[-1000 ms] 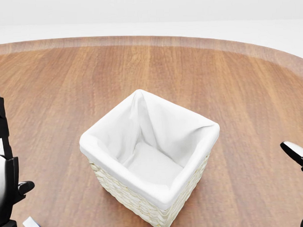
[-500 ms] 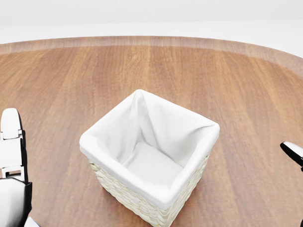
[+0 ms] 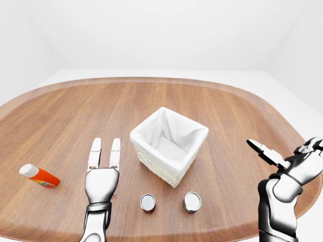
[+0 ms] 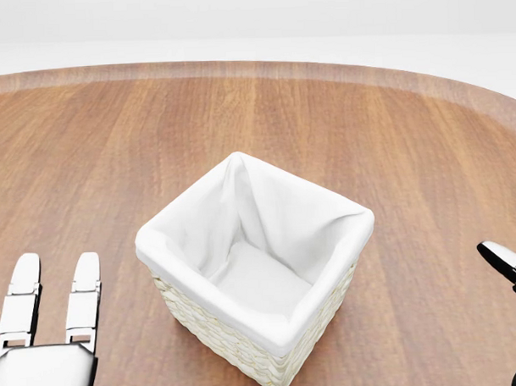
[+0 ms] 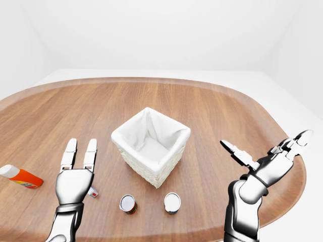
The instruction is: Pick up the alphabet soup and the cream cheese box, and put them in the basket.
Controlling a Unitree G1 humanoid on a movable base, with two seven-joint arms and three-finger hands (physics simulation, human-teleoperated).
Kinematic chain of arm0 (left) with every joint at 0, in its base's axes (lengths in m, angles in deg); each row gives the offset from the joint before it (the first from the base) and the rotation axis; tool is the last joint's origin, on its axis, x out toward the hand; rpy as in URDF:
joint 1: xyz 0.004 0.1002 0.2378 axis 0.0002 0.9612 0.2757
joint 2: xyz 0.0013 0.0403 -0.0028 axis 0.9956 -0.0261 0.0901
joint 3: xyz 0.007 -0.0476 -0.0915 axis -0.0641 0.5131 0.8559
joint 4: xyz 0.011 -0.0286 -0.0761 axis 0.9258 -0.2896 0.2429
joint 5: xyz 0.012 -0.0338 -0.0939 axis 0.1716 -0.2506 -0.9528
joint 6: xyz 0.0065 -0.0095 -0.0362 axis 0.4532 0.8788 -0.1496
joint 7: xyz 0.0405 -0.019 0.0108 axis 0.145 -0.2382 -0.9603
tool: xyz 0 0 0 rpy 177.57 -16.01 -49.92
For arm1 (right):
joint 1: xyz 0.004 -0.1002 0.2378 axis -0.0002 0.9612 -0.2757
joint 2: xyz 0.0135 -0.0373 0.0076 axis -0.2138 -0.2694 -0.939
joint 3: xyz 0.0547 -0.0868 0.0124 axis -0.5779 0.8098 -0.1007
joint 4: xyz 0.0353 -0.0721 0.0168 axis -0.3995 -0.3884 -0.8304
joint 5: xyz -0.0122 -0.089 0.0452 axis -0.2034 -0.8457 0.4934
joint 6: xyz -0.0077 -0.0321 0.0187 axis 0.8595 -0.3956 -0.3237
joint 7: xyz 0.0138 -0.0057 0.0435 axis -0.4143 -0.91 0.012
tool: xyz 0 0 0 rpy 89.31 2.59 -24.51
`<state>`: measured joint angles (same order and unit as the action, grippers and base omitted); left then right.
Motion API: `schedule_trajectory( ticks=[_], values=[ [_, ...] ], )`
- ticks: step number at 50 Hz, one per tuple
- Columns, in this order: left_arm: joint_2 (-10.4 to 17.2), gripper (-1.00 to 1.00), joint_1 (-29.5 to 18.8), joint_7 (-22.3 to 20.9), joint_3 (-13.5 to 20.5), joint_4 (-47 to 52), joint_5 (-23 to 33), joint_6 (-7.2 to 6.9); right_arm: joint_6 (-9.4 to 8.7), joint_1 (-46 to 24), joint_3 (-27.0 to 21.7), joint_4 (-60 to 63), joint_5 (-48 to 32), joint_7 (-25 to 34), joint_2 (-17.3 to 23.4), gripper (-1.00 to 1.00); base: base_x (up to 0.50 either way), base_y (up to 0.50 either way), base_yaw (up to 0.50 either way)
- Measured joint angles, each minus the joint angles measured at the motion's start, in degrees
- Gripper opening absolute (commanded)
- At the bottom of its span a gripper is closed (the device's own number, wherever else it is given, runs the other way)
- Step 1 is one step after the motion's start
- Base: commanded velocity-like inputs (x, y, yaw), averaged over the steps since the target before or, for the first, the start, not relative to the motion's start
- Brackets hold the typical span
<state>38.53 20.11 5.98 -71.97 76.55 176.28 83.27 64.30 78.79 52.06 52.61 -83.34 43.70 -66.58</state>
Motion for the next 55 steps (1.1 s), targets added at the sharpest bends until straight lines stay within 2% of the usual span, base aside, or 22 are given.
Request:
schedule_trajectory(
  ticks=[16, 36, 42, 55],
  values=[
    [2.2, 1.00, -1.0, 0.0, -2.1, -12.9, -2.8, 0.46, 0.00, 0.0, 0.1, 0.0, -0.3, 0.0, -0.1, 1.00, 0.00, 0.00, 0.00],
    [3.8, 1.00, -7.6, 0.0, -6.4, -36.6, -6.4, 0.04, 0.00, 0.0, 0.2, -0.5, -0.5, 0.0, 0.0, 1.00, 0.00, 0.00, 0.00],
    [4.5, 1.00, -9.6, 0.0, -6.9, -39.7, -8.1, 0.72, 0.00, 0.1, 0.2, -0.3, -0.5, 0.0, -0.1, 1.00, 0.00, 0.00, 0.00],
    [5.5, 1.00, -18.2, 0.0, -7.3, -51.7, -12.9, 3.27, 0.00, 0.2, 0.2, -0.4, -0.6, 0.0, -0.1, 1.00, 0.00, 0.00, 0.00]
  ],
)
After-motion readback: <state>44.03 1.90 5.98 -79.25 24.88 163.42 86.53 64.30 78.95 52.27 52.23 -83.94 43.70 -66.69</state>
